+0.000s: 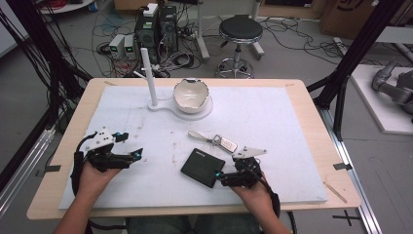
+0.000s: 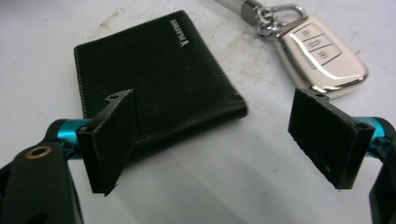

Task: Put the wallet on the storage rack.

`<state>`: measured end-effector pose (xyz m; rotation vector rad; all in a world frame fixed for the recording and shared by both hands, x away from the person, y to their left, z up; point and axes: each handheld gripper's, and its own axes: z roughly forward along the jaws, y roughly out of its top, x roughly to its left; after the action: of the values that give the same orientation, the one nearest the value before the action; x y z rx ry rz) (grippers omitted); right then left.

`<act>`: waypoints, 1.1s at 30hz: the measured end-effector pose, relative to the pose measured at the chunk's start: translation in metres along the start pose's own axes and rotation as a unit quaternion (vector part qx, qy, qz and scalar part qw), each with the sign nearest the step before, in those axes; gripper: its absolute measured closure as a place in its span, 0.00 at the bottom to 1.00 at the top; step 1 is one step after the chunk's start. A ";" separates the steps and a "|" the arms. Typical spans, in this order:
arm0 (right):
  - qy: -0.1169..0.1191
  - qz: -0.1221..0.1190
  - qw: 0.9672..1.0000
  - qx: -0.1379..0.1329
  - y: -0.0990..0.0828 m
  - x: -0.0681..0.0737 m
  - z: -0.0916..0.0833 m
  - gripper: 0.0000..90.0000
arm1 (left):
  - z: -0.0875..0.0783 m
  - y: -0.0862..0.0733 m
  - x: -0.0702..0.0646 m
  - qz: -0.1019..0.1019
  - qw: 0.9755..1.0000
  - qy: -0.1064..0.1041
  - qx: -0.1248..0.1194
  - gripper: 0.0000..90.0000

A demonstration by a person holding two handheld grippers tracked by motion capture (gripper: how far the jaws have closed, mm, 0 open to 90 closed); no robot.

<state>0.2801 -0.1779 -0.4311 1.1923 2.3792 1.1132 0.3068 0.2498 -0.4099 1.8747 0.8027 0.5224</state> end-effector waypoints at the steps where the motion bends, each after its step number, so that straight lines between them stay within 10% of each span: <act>1: 0.000 0.003 1.000 0.000 0.000 0.002 0.001 0.19 | 0.000 0.000 0.000 0.000 1.000 0.001 0.000 0.21; 13: 0.004 0.057 0.998 0.040 -0.003 0.017 0.018 0.21 | -0.002 0.000 0.001 -0.001 1.000 0.002 -0.005 0.21; 33: 0.089 0.043 0.995 0.027 0.001 0.014 0.019 0.93 | -0.001 0.000 -0.001 0.006 1.000 0.004 -0.001 0.21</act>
<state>0.2810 -0.1569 -0.4417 1.2745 2.5249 1.2366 0.3050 0.2496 -0.4096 1.8778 0.7962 0.5381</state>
